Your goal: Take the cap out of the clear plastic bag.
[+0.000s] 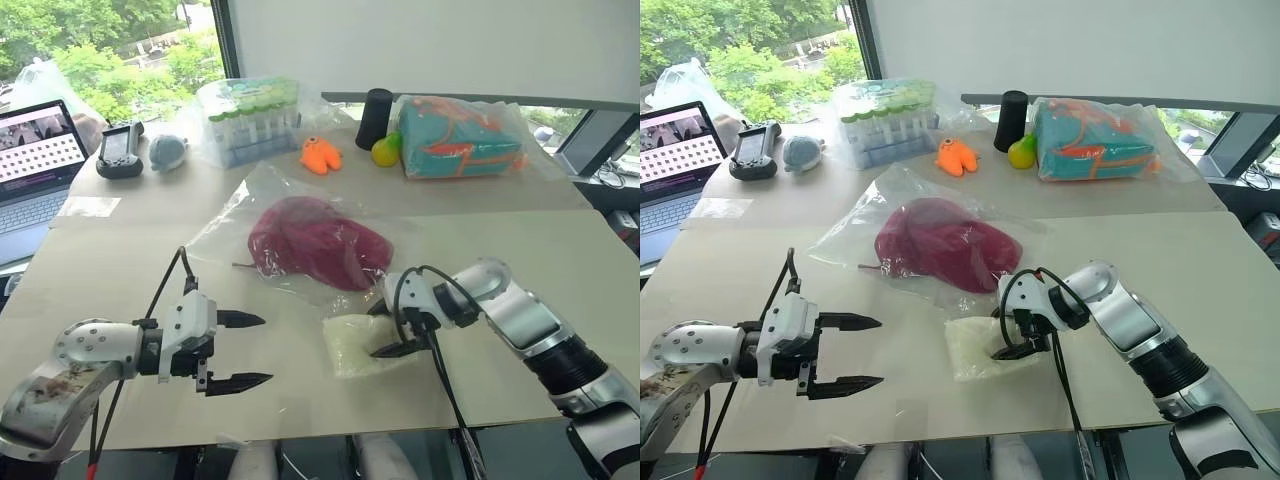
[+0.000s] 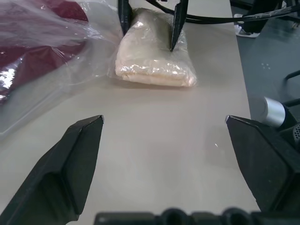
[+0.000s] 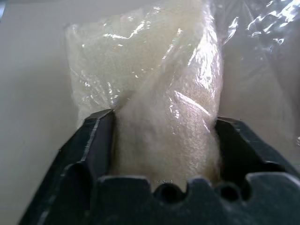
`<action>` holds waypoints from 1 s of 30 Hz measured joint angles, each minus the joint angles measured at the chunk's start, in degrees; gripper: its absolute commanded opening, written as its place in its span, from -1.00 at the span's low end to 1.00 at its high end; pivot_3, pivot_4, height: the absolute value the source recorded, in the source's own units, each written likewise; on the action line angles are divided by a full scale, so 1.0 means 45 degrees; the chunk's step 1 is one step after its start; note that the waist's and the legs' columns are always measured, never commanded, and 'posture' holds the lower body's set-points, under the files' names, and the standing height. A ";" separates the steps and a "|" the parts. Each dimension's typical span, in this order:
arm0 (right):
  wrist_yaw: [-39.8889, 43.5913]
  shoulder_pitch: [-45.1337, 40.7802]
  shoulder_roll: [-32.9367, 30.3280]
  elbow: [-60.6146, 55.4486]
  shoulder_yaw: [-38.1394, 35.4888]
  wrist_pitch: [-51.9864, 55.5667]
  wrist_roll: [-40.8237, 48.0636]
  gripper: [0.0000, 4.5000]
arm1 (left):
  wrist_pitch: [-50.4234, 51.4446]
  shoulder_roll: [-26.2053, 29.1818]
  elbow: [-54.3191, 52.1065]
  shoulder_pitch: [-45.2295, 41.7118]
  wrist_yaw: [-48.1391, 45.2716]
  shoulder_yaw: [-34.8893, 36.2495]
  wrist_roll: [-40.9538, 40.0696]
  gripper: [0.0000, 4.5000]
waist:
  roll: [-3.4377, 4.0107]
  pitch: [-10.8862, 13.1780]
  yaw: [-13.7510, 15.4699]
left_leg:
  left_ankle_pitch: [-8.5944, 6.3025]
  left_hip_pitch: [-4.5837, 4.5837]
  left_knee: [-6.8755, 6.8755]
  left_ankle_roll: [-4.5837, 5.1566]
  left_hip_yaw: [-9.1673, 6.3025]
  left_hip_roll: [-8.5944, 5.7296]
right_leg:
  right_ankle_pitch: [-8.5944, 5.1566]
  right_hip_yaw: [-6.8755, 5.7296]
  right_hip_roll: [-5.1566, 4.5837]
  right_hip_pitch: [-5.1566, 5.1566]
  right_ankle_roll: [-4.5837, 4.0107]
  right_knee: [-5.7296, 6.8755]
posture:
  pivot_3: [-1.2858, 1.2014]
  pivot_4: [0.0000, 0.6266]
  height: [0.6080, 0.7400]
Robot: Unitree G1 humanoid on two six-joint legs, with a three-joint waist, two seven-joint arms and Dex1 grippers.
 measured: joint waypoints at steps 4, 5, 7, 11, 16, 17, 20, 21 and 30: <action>-0.0061 0.0147 0.0087 -0.0066 -0.0046 -0.0206 -0.0046 -0.52 | -0.0040 -0.0048 0.0205 -0.0145 0.0015 -0.0113 0.0086 1.00 | -0.0005 -0.0003 -0.0004 | 0.0000 0.0007 0.0004 0.0000 -0.0001 0.0000 | 0.0001 0.0001 0.0000 0.0007 0.0001 0.0002 | 0.03 -0.52 1.00; -0.0096 0.0152 0.0110 -0.0084 -0.0062 -0.0237 -0.0063 -0.63 | -0.0059 -0.0052 0.0216 -0.0170 0.0017 -0.0153 0.0134 1.00 | -0.0006 -0.0005 -0.0009 | 0.0000 0.0010 0.0005 0.0000 -0.0001 0.0001 | 0.0001 0.0001 0.0002 0.0010 0.0001 0.0002 | 0.03 -0.52 1.00; -0.0176 0.0163 0.0123 -0.0173 -0.0087 -0.0250 -0.0142 -0.76 | -0.0081 -0.0059 0.0225 -0.0226 0.0016 -0.0221 0.0186 1.00 | -0.0009 -0.0006 -0.0014 | 0.0000 0.0028 0.0006 0.0000 -0.0001 0.0002 | 0.0001 0.0000 0.0002 0.0025 0.0000 0.0004 | 0.03 -0.52 1.00; -0.0176 0.0296 0.0122 -0.0560 -0.0215 0.0036 -0.0098 -0.76 | -0.0088 -0.0073 0.0271 -0.0240 0.0007 -0.0274 0.0212 1.00 | -0.0009 -0.0006 -0.0014 | 0.0000 0.0061 0.0006 0.0000 -0.0001 0.0003 | 0.0000 0.0001 0.0004 0.0055 0.0001 0.0005 | 0.03 -0.52 1.00; 0.0329 0.0237 0.0100 -0.1214 -0.1141 0.1698 0.1500 -0.76 | -0.0088 -0.0073 0.0332 -0.0252 -0.0070 -0.0334 0.0251 1.00 | -0.0010 -0.0005 -0.0008 | 0.0000 0.0061 0.0007 0.0000 -0.0002 0.0003 | 0.0001 0.0002 0.0003 0.0057 0.0001 0.0007 | 0.03 -0.52 1.00; 0.0354 -0.0006 0.0112 -0.1164 -0.1698 0.2308 0.2156 -0.76 | -0.0088 -0.0073 0.0367 -0.0272 -0.0079 -0.0348 0.0265 1.00 | -0.0010 -0.0005 -0.0010 | 0.0001 0.0061 0.0009 0.0000 -0.0001 0.0003 | 0.0003 0.0004 0.0003 0.0058 0.0001 0.0008 | 0.03 -0.52 1.00; 0.0269 -0.0816 0.0220 -0.0880 -0.2813 0.3125 0.3171 -0.76 | -0.0088 -0.0085 0.0413 -0.0292 -0.0085 -0.0413 0.0272 1.00 | -0.0010 -0.0005 -0.0023 | 0.0001 0.0066 0.0011 0.0000 -0.0002 0.0006 | 0.0005 0.0002 0.0006 0.0063 0.0001 0.0008 | 0.03 -0.52 1.00; 0.0151 -0.1344 0.0361 -0.0426 -0.3491 0.3454 0.3697 -0.76 | -0.0087 -0.0095 0.0410 -0.0295 -0.0100 -0.0492 0.0269 1.00 | -0.0010 -0.0005 -0.0025 | 0.0001 0.0067 0.0011 0.0000 -0.0002 0.0005 | 0.0006 0.0003 0.0006 0.0065 0.0001 0.0007 | 0.03 -0.52 1.00; -0.7775 -0.6549 0.2691 0.9590 -0.5173 0.0462 0.0993 -0.76 | -0.0057 -0.0125 0.0434 -0.0423 -0.0055 -0.0676 0.0258 1.00 | -0.0017 -0.0003 -0.0178 | 0.0009 0.0088 0.0010 -0.0009 -0.0001 -0.0001 | 0.0032 0.0006 0.0006 0.0086 -0.0015 0.0002 | 0.03 -0.52 1.00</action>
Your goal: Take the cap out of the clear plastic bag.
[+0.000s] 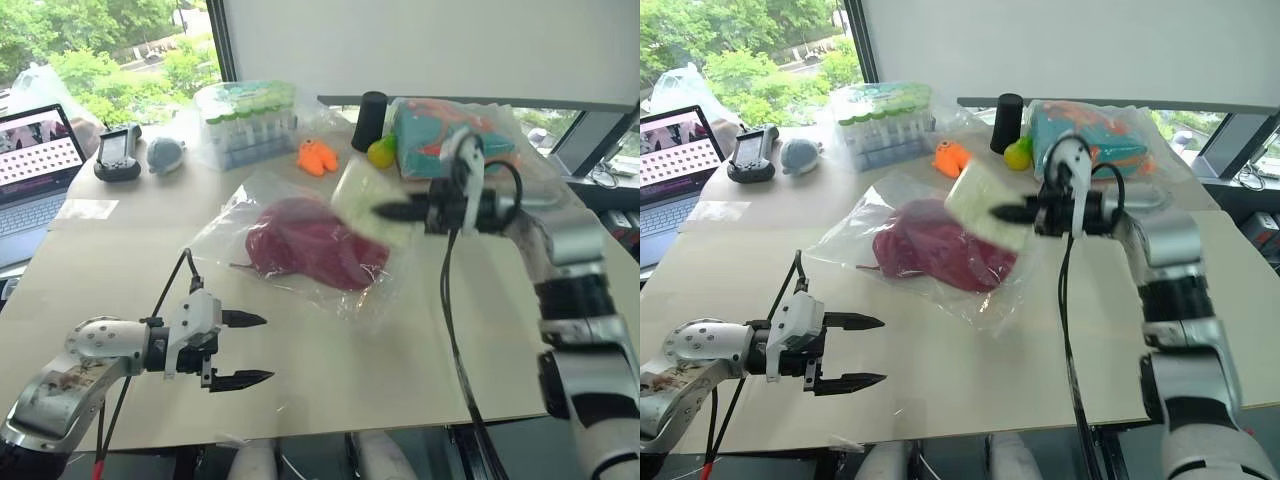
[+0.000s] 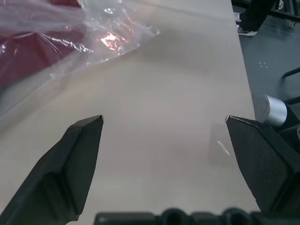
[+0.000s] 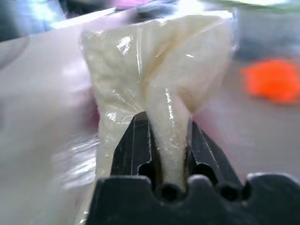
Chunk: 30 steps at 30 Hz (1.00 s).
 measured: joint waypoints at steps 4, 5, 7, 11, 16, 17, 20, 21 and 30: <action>-0.4947 -0.1013 0.0041 0.5250 -0.0049 -0.2105 -0.1902 -0.76 | 0.0083 -0.0006 -0.0100 0.0074 0.0141 -0.0034 -0.0005 1.00 | -0.0002 0.0001 0.0108 | -0.0006 -0.0051 -0.0040 0.0006 -0.0001 -0.0023 | -0.0005 0.0001 -0.0034 -0.0036 0.0005 -0.0029 | 0.03 -0.52 1.00; -0.5636 -0.1022 0.0000 0.5859 -0.0059 -0.2308 -0.2133 -0.76 | 0.0091 -0.0007 -0.0159 0.0082 0.0176 -0.0033 -0.0011 1.00 | -0.0001 0.0001 0.0105 | -0.0007 -0.0075 -0.0042 0.0008 0.0002 -0.0028 | -0.0006 0.0005 -0.0039 -0.0063 0.0007 -0.0028 | 0.03 -0.52 1.00; -0.7268 -0.1027 -0.0110 0.7154 -0.0297 -0.2650 -0.2435 -0.76 | 0.0109 -0.0011 -0.0317 0.0198 0.0268 -0.0033 -0.0034 1.00 | 0.0002 0.0001 0.0062 | -0.0006 -0.0157 -0.0043 0.0008 0.0004 -0.0035 | -0.0002 0.0014 -0.0049 -0.0144 0.0012 -0.0018 | 0.03 -0.52 1.00; -0.9169 -0.0965 -0.0529 0.8245 -0.1099 -0.2693 -0.2543 -0.34 | 0.0233 -0.0011 -0.0668 0.0721 0.0488 -0.0020 -0.0083 1.00 | 0.0005 0.0003 -0.0126 | -0.0007 -0.0145 -0.0050 0.0008 0.0003 -0.0034 | -0.0002 0.0016 -0.0051 -0.0134 0.0012 -0.0019 | 0.03 -0.52 1.00; -0.9471 -0.0726 -0.0393 0.8478 -0.1866 -0.2700 -0.2512 0.44 | 0.0326 -0.0011 -0.0952 0.1039 0.0732 0.0133 -0.0202 1.00 | 0.0006 0.0003 -0.0493 | 0.0018 -0.0078 -0.0041 0.0031 0.0003 -0.0037 | 0.0025 0.0033 -0.0035 -0.0080 0.0024 0.0002 | 0.03 -0.52 1.00; -0.9471 -0.0726 -0.0359 0.8478 -0.1947 -0.2722 -0.2517 0.60 | 0.0326 -0.0011 -0.1020 0.1056 0.0740 0.0169 -0.0245 1.00 | 0.0006 0.0003 -0.0530 | 0.0024 -0.0071 -0.0039 0.0038 0.0002 -0.0037 | 0.0032 0.0034 -0.0032 -0.0072 0.0026 0.0001 | 0.03 -0.52 1.00; -0.9465 -0.0726 -0.0338 0.8477 -0.2236 -0.2829 -0.2538 0.99 | 0.0325 -0.0010 -0.1071 0.1182 0.0747 0.0317 -0.0246 1.00 | 0.0006 0.0003 -0.0573 | 0.0028 -0.0011 -0.0037 0.0043 0.0002 -0.0038 | 0.0035 0.0037 -0.0029 -0.0012 0.0032 -0.0004 | 0.03 -0.52 1.00; -0.9461 -0.0726 -0.0336 0.8477 -0.2269 -0.2860 -0.2540 0.99 | 0.0325 -0.0010 -0.1072 0.1196 0.0746 0.0332 -0.0245 1.00 | 0.0006 0.0003 -0.0573 | 0.0028 -0.0001 -0.0037 0.0043 0.0001 -0.0038 | 0.0034 0.0036 -0.0028 0.0002 0.0032 -0.0006 | 0.03 -0.52 1.00; -0.9664 -0.0743 -0.0312 0.8475 -0.2263 -0.3103 -0.2967 0.99 | 0.0250 -0.0007 -0.1068 0.1264 0.0701 0.0346 -0.0183 1.00 | 0.0007 0.0004 -0.0572 | 0.0028 0.0049 -0.0038 0.0043 -0.0001 -0.0038 | 0.0032 0.0035 -0.0029 0.0054 0.0034 -0.0017 | 0.03 -0.52 1.00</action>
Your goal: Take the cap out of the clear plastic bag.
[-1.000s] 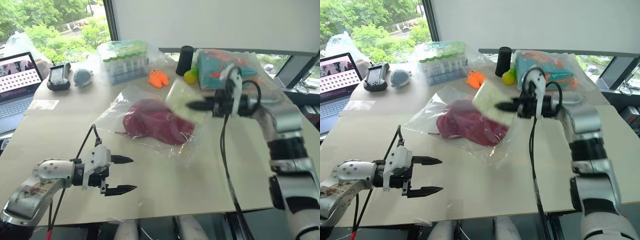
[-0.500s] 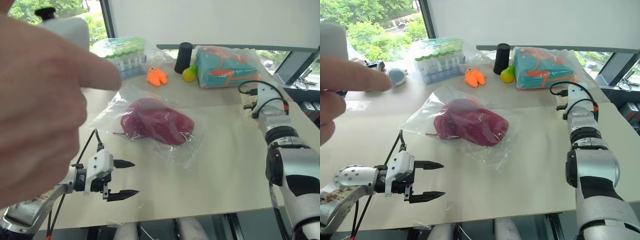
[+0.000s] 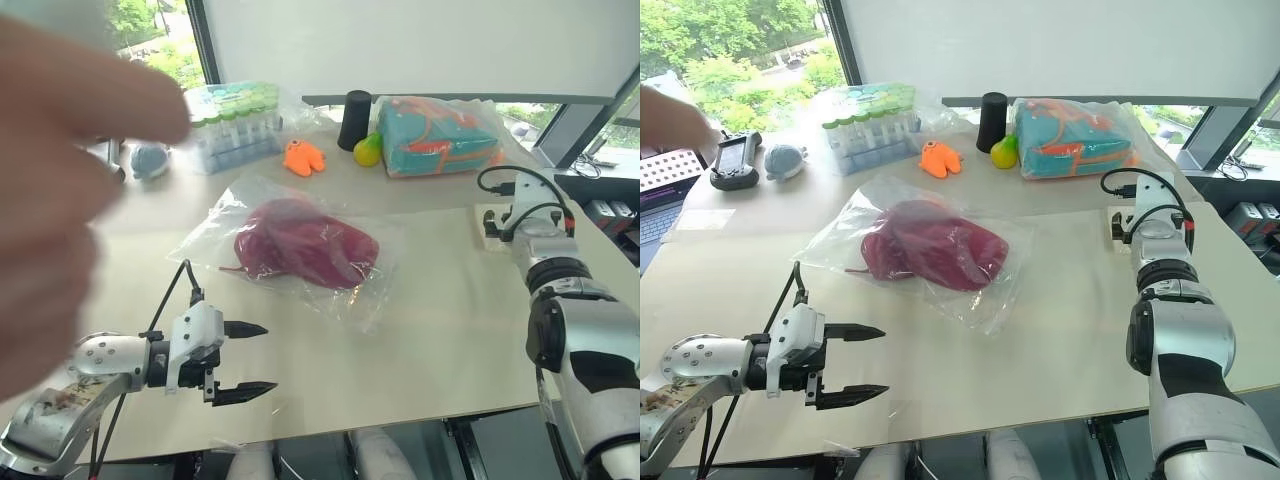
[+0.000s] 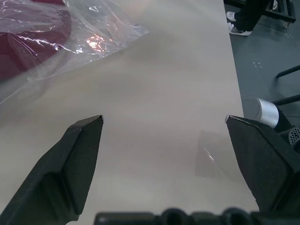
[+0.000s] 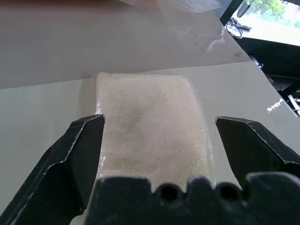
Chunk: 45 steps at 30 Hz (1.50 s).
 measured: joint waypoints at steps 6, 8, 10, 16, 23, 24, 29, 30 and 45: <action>0.2554 -0.0626 -0.0009 -0.2384 0.0622 -0.0934 -0.0182 0.99 | -0.0783 -0.0087 0.0065 0.0179 0.0053 0.0049 0.0488 1.00 | 0.0030 0.0017 -0.0178 | -0.0001 0.0007 -0.0002 0.0001 0.0000 0.0010 | 0.0000 0.0001 0.0006 -0.0004 0.0001 0.0008 | 0.03 -0.52 1.00; 0.4051 -0.0276 -0.0141 -0.4595 0.0614 -0.0694 0.0283 0.99 | -0.1072 -0.0128 0.0087 0.0163 0.0087 0.0069 0.0609 1.00 | 0.0029 0.0017 -0.0148 | -0.0002 0.0001 -0.0008 0.0000 -0.0016 0.0017 | -0.0001 -0.0017 0.0009 0.0000 0.0002 0.0006 | 0.03 -0.52 1.00; 0.6114 0.0952 -0.0501 -0.7903 0.0442 0.0491 0.1522 0.99 | -0.1325 -0.0144 0.0179 0.0140 0.0172 0.0089 0.0884 1.00 | 0.0029 0.0015 0.0048 | -0.0008 -0.0002 -0.0010 0.0007 -0.0025 0.0024 | -0.0005 -0.0034 0.0010 0.0008 0.0007 -0.0003 | 0.03 -0.52 1.00; 1.1917 0.6830 -0.2550 -1.7972 0.0409 0.7533 0.7772 0.99 | -0.1946 -0.0323 0.0861 -0.0390 0.0289 -0.0159 0.1510 1.00 | 0.0032 0.0017 0.0711 | -0.0014 -0.0022 -0.0006 0.0015 -0.0028 0.0019 | -0.0011 -0.0049 -0.0005 0.0007 0.0009 -0.0016 | 0.03 -0.52 1.00; 1.4096 1.0484 -0.4326 -2.1900 0.0907 0.8054 0.8696 0.99 | -0.4363 -0.1077 0.2370 -0.1975 0.0585 -0.1006 0.3403 1.00 | 0.0017 0.0012 0.0699 | -0.0007 0.0027 0.0045 0.0012 0.0023 0.0024 | -0.0024 -0.0020 -0.0008 0.0044 0.0093 -0.0045 | 0.03 -0.52 1.00; 1.4024 1.0576 -0.4351 -2.1985 0.0888 0.8015 0.8653 0.99 | -0.4845 -0.1135 0.2604 -0.2205 0.0653 -0.1053 0.3693 1.00 | 0.0016 0.0012 0.0692 | -0.0006 0.0038 0.0044 0.0014 0.0025 0.0026 | -0.0023 -0.0019 -0.0004 0.0046 0.0089 -0.0040 | 0.03 -0.52 1.00; 1.3430 1.0995 -0.4294 -2.2456 0.0641 0.8002 0.8669 0.99 | -0.7707 -0.1696 0.5330 -0.4272 0.1446 -0.1944 0.6053 1.00 | 0.0017 0.0010 0.0798 | -0.0003 0.0024 0.0040 0.0018 0.0020 0.0030 | -0.0037 -0.0019 0.0014 0.0045 0.0091 -0.0030 | 0.03 -0.52 1.00; 1.3309 1.1082 -0.4252 -2.2580 0.0581 0.8003 0.8685 0.99 | -0.8419 -0.1792 0.6060 -0.4764 0.1755 -0.2274 0.6815 1.00 | 0.0017 0.0010 0.0818 | -0.0005 0.0007 0.0038 0.0018 0.0018 0.0026 | -0.0035 -0.0018 0.0013 0.0037 0.0085 -0.0035 | 0.03 -0.52 1.00; 1.1868 1.1603 -0.4233 -2.4095 -0.0187 0.8591 0.9277 0.99 | -1.4620 -0.3976 1.2052 -0.8340 0.5914 -0.5326 1.2255 1.00 | 0.0010 0.0003 0.1125 | -0.0009 -0.0049 0.0082 0.0022 0.0006 0.0000 | 0.0016 -0.0024 -0.0012 0.0035 0.0071 -0.0043 | 0.03 -0.52 1.00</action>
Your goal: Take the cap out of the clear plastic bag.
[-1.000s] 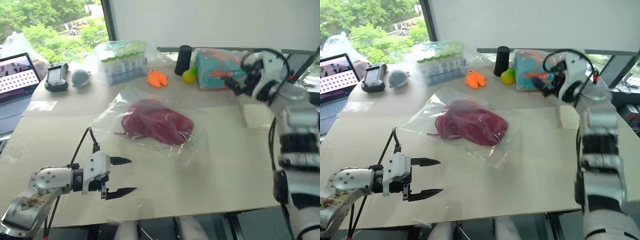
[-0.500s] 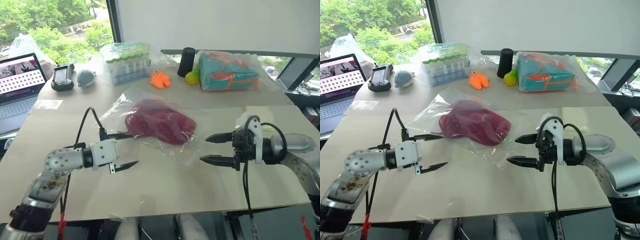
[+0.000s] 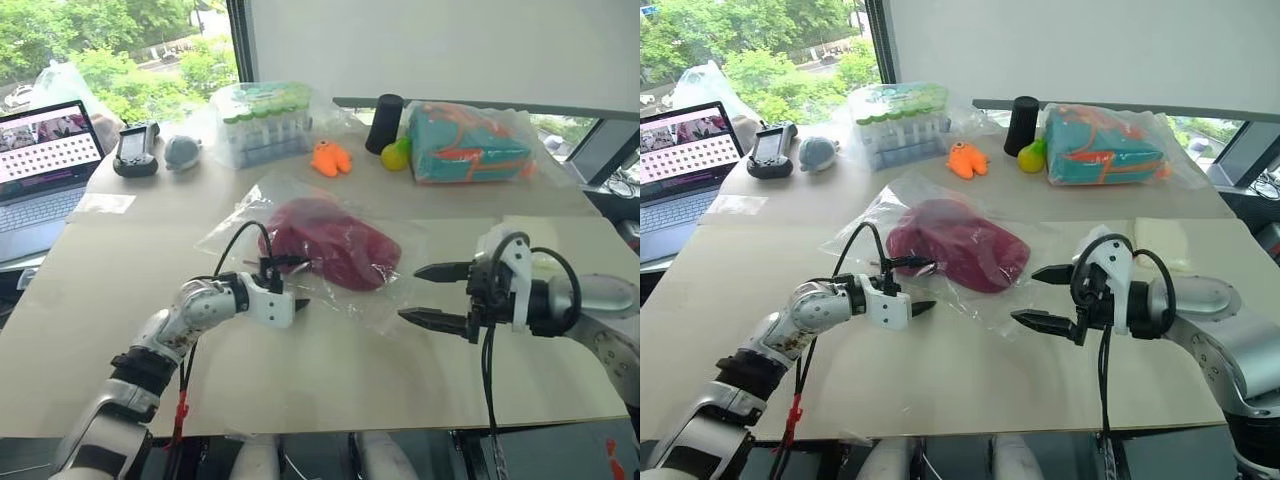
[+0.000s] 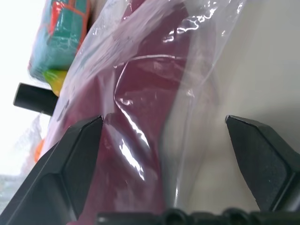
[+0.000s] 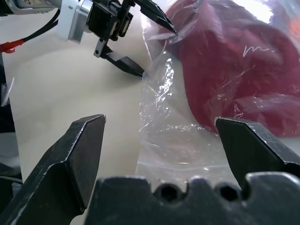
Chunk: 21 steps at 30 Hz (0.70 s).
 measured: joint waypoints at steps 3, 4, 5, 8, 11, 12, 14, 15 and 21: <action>-0.0213 0.0130 0.0020 -0.0145 -0.0005 0.0003 0.0130 0.99 | -0.0779 0.0285 0.0642 -0.0482 -0.0280 -0.0288 -0.0068 1.00 | -0.0004 -0.0004 -0.0011 | 0.0000 -0.0001 0.0002 0.0000 0.0000 0.0002 | 0.0000 -0.0002 0.0000 0.0001 0.0000 -0.0002 | 0.03 -0.52 1.00; -0.0310 0.0206 0.0019 -0.0157 -0.0004 -0.0005 0.0088 0.99 | -0.1162 0.0482 0.0957 -0.0741 -0.0415 -0.0447 -0.0104 1.00 | -0.0006 -0.0006 -0.0036 | 0.0000 0.0000 0.0000 0.0001 0.0000 0.0003 | 0.0000 -0.0001 0.0002 0.0000 0.0000 -0.0002 | 0.03 -0.52 1.00; -0.0396 0.0313 0.0020 -0.0157 -0.0003 -0.0020 -0.0013 0.99 | -0.1465 0.0631 0.1215 -0.0965 -0.0493 -0.0583 -0.0091 1.00 | -0.0007 -0.0009 -0.0055 | -0.0001 0.0002 -0.0001 0.0000 -0.0001 0.0005 | 0.0000 -0.0001 0.0003 0.0000 0.0000 -0.0001 | 0.03 -0.52 1.00; -0.0591 0.0642 0.0050 -0.0141 0.0111 -0.0157 -0.0370 0.99 | -0.2288 0.0816 0.2179 -0.1554 -0.0481 -0.0884 0.0061 1.00 | -0.0009 -0.0017 -0.0107 | 0.0000 0.0028 -0.0001 0.0001 0.0001 0.0003 | -0.0007 0.0003 0.0003 0.0016 0.0012 0.0011 | 0.03 -0.52 1.00; -0.0608 0.1361 0.0078 -0.0185 0.0379 -0.0628 -0.0939 0.99 | -0.2428 0.0457 0.3230 -0.2232 -0.0139 -0.1123 0.0373 1.00 | -0.0007 -0.0038 -0.0054 | 0.0000 0.0068 0.0003 0.0000 0.0002 0.0000 | -0.0051 0.0001 0.0003 0.0055 0.0085 0.0013 | 0.03 -0.52 1.00; -0.0641 0.1521 0.0105 -0.0177 0.0507 -0.0712 -0.1118 0.99 | -0.2332 0.0296 0.3434 -0.2413 0.0140 -0.1152 0.0576 1.00 | -0.0006 -0.0040 -0.0038 | 0.0001 0.0071 0.0008 0.0000 0.0002 -0.0003 | -0.0049 0.0003 0.0003 0.0060 0.0090 0.0014 | 0.03 -0.52 1.00; -0.0812 0.1598 0.0437 -0.0163 0.0691 -0.0890 -0.1273 0.99 | -0.1917 -0.0088 0.3848 -0.2681 0.0884 -0.1160 0.1112 1.00 | -0.0002 -0.0044 -0.0017 | 0.0004 0.0068 0.0028 -0.0003 0.0002 -0.0005 | -0.0039 0.0008 0.0003 0.0061 0.0101 0.0021 | 0.03 -0.52 1.00; -0.0855 0.1598 0.0502 -0.0163 0.0690 -0.0926 -0.1288 0.99 | -0.1718 -0.0239 0.3872 -0.2702 0.1121 -0.1160 0.1249 1.00 | 0.0002 -0.0046 -0.0009 | 0.0004 0.0068 0.0035 -0.0004 0.0002 -0.0006 | -0.0038 0.0008 0.0003 0.0064 0.0103 0.0025 | 0.03 -0.52 1.00; -0.1014 0.1640 0.0510 -0.0164 0.0671 -0.1028 -0.1367 0.99 | 0.0509 -0.1504 0.2654 -0.2006 0.2951 -0.1118 0.2431 1.00 | 0.0006 -0.0055 0.0113 | 0.0003 0.0052 0.0044 -0.0004 -0.0002 -0.0013 | -0.0040 0.0005 -0.0004 0.0064 0.0104 0.0023 | 0.03 -0.52 1.00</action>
